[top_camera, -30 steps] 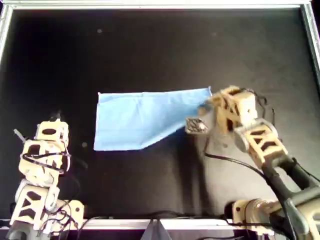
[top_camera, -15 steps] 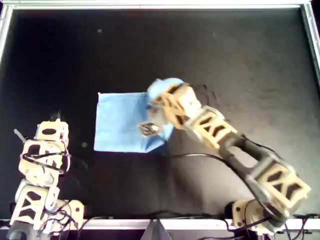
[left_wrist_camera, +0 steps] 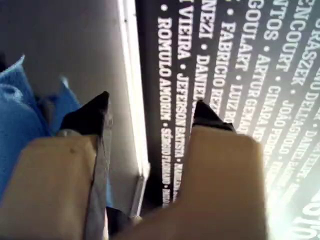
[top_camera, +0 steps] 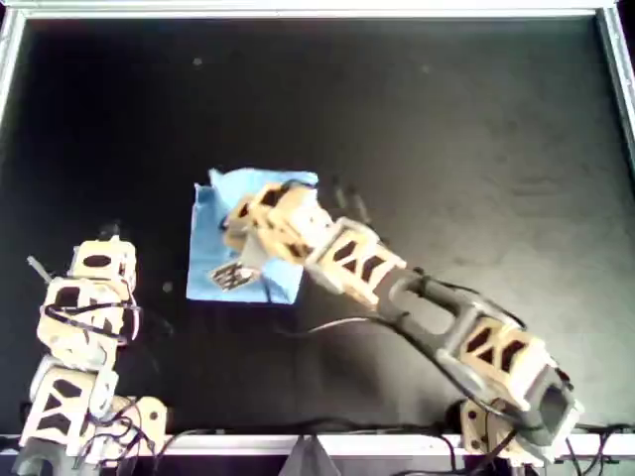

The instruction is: Fold a cloth

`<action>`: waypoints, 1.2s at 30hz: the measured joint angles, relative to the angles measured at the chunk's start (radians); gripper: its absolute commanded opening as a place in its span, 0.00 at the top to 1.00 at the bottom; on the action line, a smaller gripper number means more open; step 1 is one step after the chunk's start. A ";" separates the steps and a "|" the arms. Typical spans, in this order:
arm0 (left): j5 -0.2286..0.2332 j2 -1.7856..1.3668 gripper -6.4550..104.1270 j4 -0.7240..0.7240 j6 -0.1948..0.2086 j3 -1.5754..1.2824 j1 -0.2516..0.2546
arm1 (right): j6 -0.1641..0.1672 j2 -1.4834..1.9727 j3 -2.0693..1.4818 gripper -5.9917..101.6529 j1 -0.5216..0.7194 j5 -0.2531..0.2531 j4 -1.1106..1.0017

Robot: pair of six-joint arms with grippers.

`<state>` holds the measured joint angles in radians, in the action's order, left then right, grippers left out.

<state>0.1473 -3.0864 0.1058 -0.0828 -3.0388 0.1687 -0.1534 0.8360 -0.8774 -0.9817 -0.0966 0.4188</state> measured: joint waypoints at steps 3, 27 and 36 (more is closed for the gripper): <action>0.000 0.000 0.42 0.000 0.000 0.000 0.000 | 0.000 -0.089 0.098 0.93 -0.023 0.002 0.000; 0.000 0.000 0.42 0.000 -0.003 0.000 0.000 | 0.009 -0.212 0.209 0.67 -0.034 0.003 0.020; 0.000 0.000 0.42 0.000 -0.002 0.000 0.000 | 0.009 0.227 -0.143 0.92 0.233 0.000 0.178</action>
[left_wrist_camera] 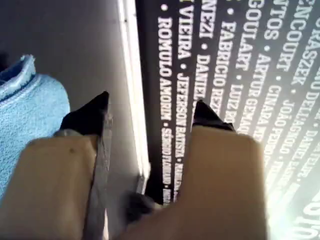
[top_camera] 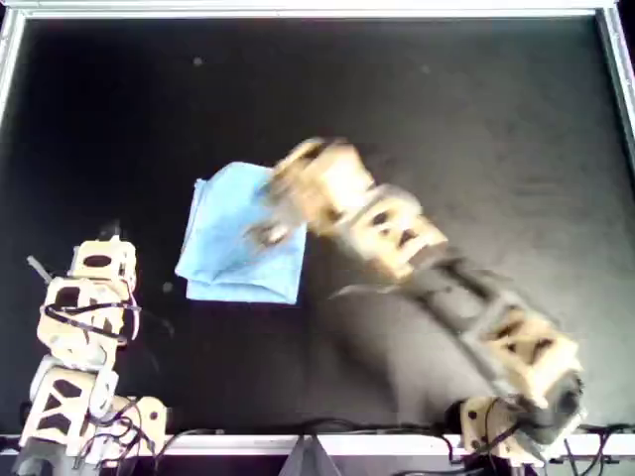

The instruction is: Fold a cloth

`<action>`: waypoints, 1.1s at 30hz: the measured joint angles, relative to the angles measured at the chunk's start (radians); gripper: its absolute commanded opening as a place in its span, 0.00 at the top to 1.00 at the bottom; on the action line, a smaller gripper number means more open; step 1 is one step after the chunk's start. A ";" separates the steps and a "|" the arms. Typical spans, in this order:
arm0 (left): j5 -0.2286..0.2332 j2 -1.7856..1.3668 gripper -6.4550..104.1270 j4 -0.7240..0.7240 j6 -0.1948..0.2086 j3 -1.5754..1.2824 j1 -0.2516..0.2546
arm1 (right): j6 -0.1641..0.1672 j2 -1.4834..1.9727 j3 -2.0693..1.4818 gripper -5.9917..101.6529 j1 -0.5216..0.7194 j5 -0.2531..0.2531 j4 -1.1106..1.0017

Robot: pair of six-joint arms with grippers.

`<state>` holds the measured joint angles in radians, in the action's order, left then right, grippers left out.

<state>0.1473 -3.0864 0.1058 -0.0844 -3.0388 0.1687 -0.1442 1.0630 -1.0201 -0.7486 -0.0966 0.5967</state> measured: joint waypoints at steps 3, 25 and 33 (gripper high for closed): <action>0.000 0.000 0.42 0.000 -0.002 0.000 0.000 | 0.000 0.227 -0.215 0.93 0.140 0.002 0.006; 0.000 0.000 0.42 0.000 0.003 0.000 0.000 | 0.005 1.582 -1.537 0.93 0.790 0.014 -0.255; -0.015 0.000 0.42 0.000 0.003 0.000 0.000 | 0.006 1.779 -1.786 0.93 0.816 0.080 -0.270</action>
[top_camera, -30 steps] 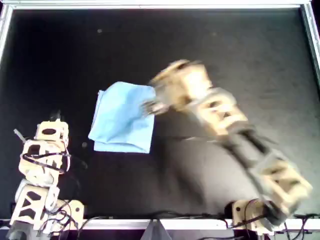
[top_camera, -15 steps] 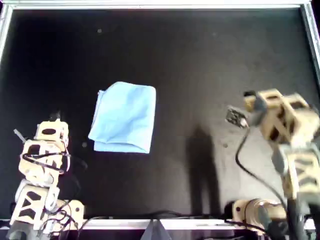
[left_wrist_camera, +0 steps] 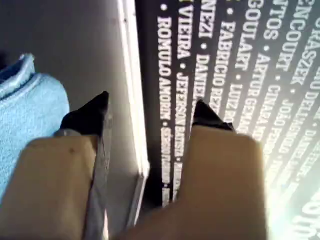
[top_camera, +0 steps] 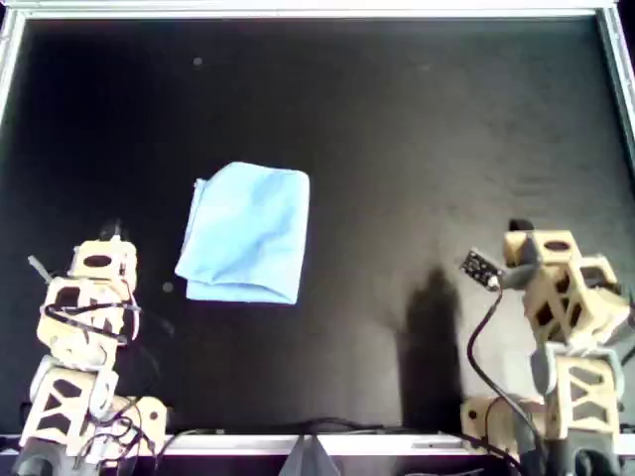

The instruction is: Fold a cloth

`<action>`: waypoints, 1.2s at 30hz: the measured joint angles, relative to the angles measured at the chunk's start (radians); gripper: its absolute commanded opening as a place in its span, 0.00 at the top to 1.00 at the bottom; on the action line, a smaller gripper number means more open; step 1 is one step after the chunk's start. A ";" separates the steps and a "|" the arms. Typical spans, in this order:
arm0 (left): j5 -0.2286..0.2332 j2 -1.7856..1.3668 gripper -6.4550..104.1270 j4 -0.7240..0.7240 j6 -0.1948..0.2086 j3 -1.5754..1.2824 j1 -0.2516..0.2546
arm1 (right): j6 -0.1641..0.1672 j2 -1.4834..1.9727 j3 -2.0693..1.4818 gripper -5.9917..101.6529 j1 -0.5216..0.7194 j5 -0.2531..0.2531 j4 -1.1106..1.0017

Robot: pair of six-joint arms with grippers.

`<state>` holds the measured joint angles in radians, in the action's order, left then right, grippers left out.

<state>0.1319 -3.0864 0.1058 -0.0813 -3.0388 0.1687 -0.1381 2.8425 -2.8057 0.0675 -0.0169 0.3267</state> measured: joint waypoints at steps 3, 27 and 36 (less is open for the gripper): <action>-0.002 0.000 0.42 0.000 0.000 0.000 0.000 | 0.014 0.091 -0.092 0.93 0.003 0.081 -0.049; -0.003 -0.005 0.42 0.485 0.000 0.000 0.000 | 0.034 0.233 -0.215 0.93 0.012 0.147 0.218; 0.003 -0.011 0.42 0.704 0.000 0.000 0.000 | 0.031 0.233 -0.215 0.93 0.012 0.147 0.515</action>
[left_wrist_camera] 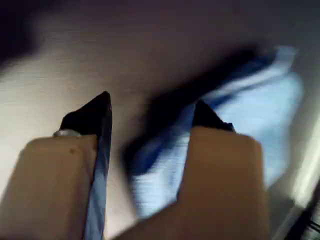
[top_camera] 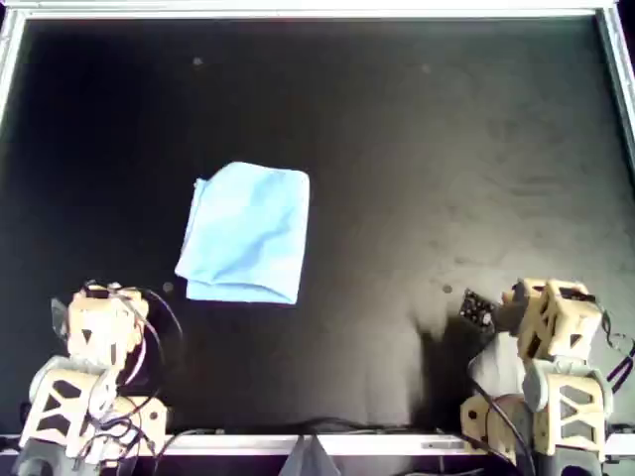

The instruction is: Fold a cloth

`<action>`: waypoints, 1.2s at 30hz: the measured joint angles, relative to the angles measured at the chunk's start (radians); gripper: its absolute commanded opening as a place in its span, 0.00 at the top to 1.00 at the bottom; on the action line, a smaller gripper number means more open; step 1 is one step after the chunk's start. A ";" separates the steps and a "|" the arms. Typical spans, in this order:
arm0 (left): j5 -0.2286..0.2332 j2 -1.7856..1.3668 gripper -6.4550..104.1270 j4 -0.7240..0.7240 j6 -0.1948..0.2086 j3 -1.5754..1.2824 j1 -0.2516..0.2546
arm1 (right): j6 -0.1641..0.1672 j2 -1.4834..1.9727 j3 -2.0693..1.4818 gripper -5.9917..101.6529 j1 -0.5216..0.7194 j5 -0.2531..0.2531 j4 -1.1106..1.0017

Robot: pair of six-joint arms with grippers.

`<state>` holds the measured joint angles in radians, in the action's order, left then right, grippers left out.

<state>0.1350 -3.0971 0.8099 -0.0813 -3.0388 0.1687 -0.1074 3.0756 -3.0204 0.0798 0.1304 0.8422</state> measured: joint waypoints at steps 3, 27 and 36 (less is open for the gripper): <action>0.000 0.000 0.42 0.015 0.000 0.000 0.000 | 0.000 0.000 0.000 0.93 0.000 0.000 0.008; -0.006 0.000 0.42 0.018 0.003 0.000 -0.002 | -0.003 0.000 0.000 0.93 -0.012 0.002 0.009; -0.006 0.000 0.42 0.018 0.003 0.000 -0.002 | -0.003 0.000 0.000 0.93 -0.012 0.002 0.009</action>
<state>0.1289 -3.0971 0.8283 -0.0782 -3.0388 0.1672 -0.1104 3.0756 -3.0204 0.0675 0.1319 0.8514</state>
